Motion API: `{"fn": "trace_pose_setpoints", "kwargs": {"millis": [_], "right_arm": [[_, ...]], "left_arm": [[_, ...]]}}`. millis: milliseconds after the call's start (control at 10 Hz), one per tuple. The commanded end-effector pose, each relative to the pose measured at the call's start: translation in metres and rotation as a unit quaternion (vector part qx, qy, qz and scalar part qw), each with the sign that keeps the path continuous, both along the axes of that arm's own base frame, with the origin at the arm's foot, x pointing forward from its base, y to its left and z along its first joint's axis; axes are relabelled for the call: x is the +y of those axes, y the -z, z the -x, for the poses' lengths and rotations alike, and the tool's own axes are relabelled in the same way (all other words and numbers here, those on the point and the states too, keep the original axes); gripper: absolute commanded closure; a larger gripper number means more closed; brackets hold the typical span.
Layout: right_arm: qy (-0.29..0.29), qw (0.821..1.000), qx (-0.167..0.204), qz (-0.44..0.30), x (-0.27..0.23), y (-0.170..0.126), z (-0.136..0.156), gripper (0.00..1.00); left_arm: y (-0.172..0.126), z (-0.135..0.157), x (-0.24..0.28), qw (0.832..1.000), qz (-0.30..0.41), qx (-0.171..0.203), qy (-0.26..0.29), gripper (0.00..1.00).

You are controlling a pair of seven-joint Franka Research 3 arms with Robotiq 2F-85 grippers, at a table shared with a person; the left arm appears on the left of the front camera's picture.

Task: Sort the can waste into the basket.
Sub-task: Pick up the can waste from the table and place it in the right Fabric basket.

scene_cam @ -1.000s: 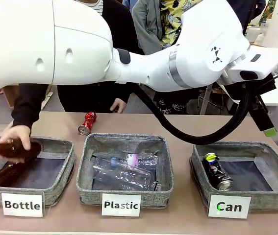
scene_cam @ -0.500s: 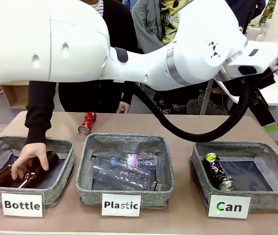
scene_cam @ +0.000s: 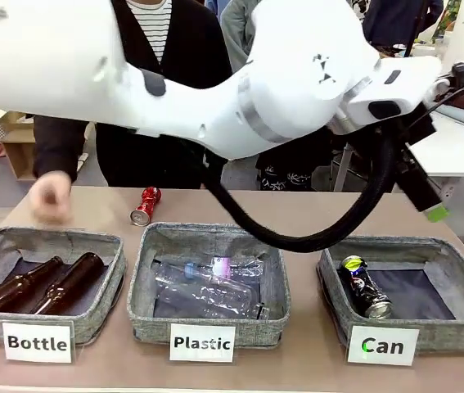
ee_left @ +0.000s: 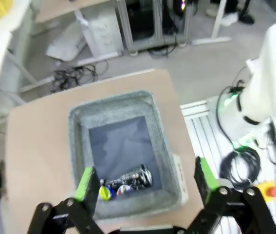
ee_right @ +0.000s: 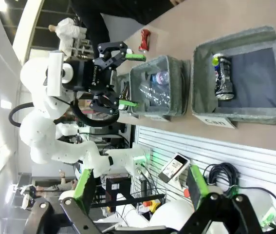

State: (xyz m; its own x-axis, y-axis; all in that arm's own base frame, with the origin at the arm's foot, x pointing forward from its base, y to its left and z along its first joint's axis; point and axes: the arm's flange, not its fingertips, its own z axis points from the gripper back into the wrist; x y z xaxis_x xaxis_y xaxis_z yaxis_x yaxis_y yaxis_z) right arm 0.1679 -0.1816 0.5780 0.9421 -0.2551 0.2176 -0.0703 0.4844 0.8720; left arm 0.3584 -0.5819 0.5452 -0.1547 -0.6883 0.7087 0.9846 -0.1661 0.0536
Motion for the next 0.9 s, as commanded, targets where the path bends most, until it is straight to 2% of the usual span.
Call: {"fn": "trace_pose_setpoints", "kwargs": {"millis": [0,100,200,300,500,700,800], "right_arm": [[-0.013,1.000,0.003,0.005,0.008,-0.001,-0.006,0.00],[-0.024,1.000,-0.002,-0.003,0.011,0.000,-0.005,0.00],[-0.042,0.999,-0.012,-0.014,0.019,0.005,-0.013,0.00],[-0.079,0.996,-0.018,-0.024,0.034,0.014,-0.025,0.00],[-0.151,0.988,-0.017,-0.034,0.072,0.035,-0.065,0.00],[-0.182,0.981,-0.031,-0.054,0.121,0.043,-0.107,0.00],[-0.195,0.976,-0.042,-0.093,0.146,0.045,-0.122,0.00]], "left_arm": [[0.008,0.014,0.028,1.000,0.004,0.002,0.000,0.00],[0.003,0.017,0.040,1.000,0.007,0.004,-0.002,0.00],[-0.007,0.021,0.072,1.000,0.008,-0.007,-0.025,0.00],[-0.023,0.024,0.119,0.999,0.016,0.002,-0.043,0.00],[-0.046,0.044,0.221,0.993,0.017,0.059,-0.102,0.00],[-0.058,0.091,0.326,0.979,0.072,0.127,-0.140,0.00],[-0.057,0.120,0.371,0.967,0.113,0.152,-0.170,0.00]]}}
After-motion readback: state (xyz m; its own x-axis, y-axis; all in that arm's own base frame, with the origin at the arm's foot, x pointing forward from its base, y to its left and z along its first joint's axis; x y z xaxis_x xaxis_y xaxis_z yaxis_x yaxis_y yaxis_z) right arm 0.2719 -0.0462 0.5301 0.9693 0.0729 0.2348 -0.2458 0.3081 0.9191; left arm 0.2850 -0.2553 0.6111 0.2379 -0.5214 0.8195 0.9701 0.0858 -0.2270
